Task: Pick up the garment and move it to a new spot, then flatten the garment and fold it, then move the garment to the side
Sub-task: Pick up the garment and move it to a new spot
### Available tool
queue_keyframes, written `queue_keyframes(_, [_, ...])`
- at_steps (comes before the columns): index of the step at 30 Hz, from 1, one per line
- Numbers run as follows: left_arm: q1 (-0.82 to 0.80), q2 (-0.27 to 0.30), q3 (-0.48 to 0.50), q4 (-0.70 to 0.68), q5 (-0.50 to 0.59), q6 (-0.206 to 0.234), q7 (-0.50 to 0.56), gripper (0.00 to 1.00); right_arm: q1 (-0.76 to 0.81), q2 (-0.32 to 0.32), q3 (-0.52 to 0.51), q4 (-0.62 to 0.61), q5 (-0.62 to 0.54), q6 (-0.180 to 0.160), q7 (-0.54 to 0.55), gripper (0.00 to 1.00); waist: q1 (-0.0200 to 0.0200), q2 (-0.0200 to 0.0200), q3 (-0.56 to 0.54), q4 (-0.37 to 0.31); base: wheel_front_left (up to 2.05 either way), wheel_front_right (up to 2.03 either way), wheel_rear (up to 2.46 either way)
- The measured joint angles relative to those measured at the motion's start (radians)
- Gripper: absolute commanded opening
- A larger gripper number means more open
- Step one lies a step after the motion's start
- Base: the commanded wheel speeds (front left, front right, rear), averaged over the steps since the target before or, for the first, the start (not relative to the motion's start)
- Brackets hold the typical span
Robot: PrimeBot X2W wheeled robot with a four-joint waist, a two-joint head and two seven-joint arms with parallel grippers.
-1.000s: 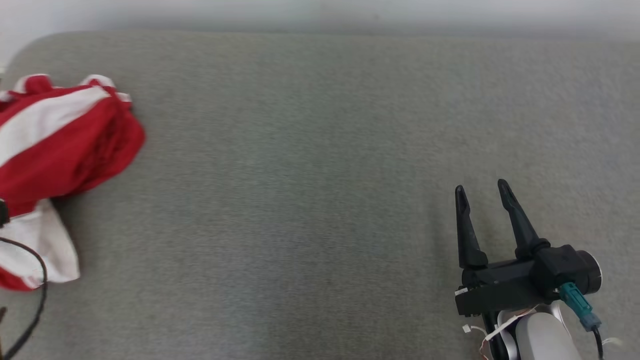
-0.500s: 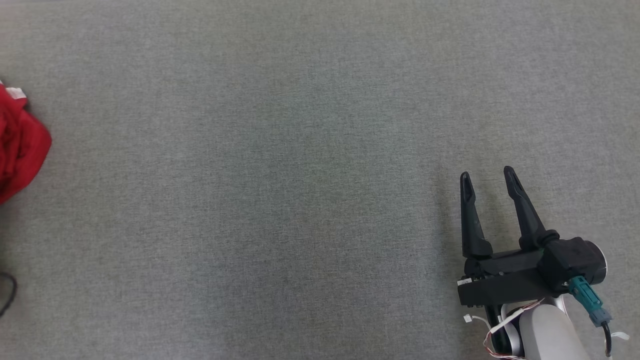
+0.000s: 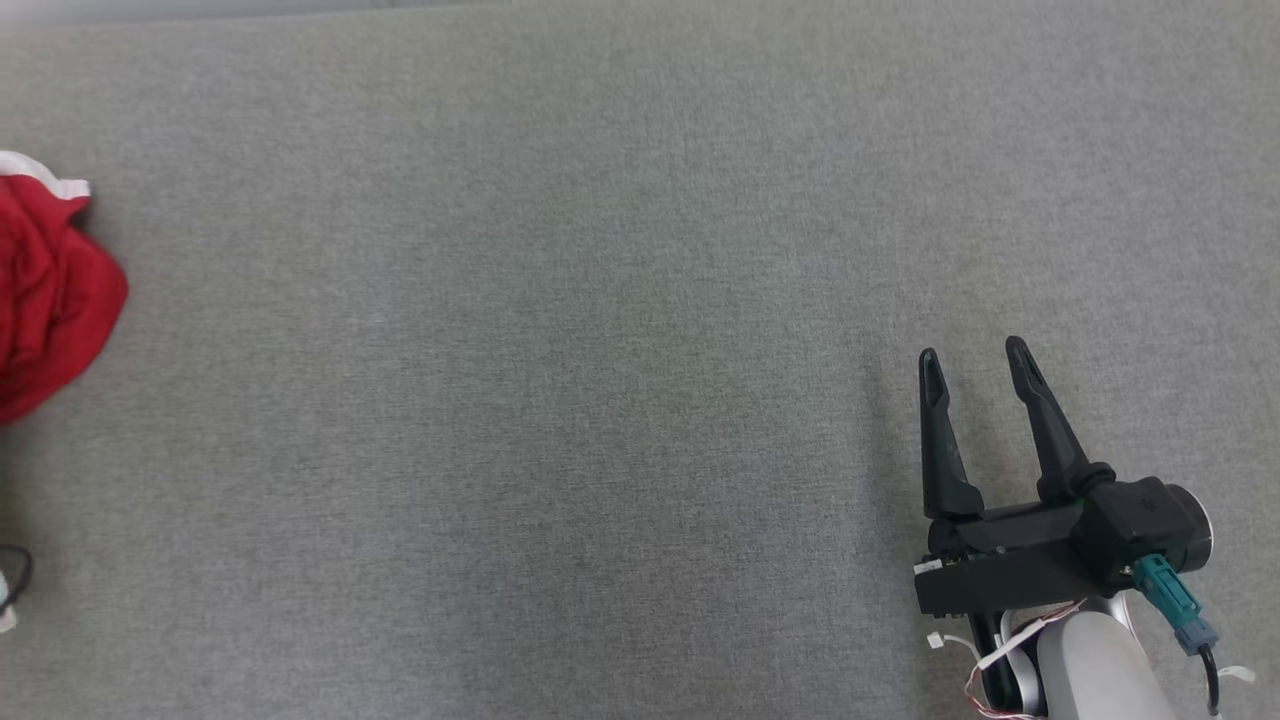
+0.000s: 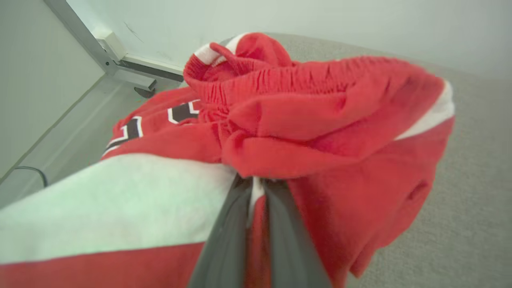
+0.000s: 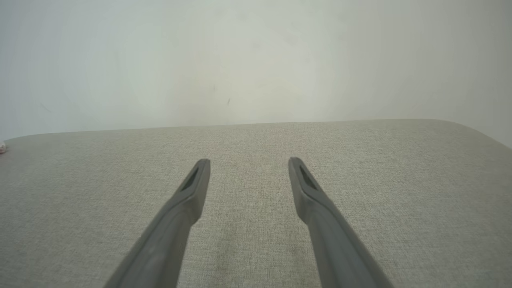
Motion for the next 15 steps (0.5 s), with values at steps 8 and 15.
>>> queue_keyframes(8, [-0.067, 0.015, -0.03, -0.09, 0.014, -0.004, -0.17, 0.0, 0.019, 0.0, 0.007, 0.014, 0.009, 0.0, 0.0, 1.0, 0.0, 0.0, -0.056, 0.02, 0.0, 0.0, 0.0])
queue_keyframes(15, [-0.14, 0.028, -0.089, -0.239, 0.025, -0.011, -0.231, 0.0, 0.027, 0.0, 0.018, 0.026, 0.037, 0.0, 0.0, 1.0, -0.0001, -0.0002, -0.108, 0.027, 0.0, 0.0, 0.0])
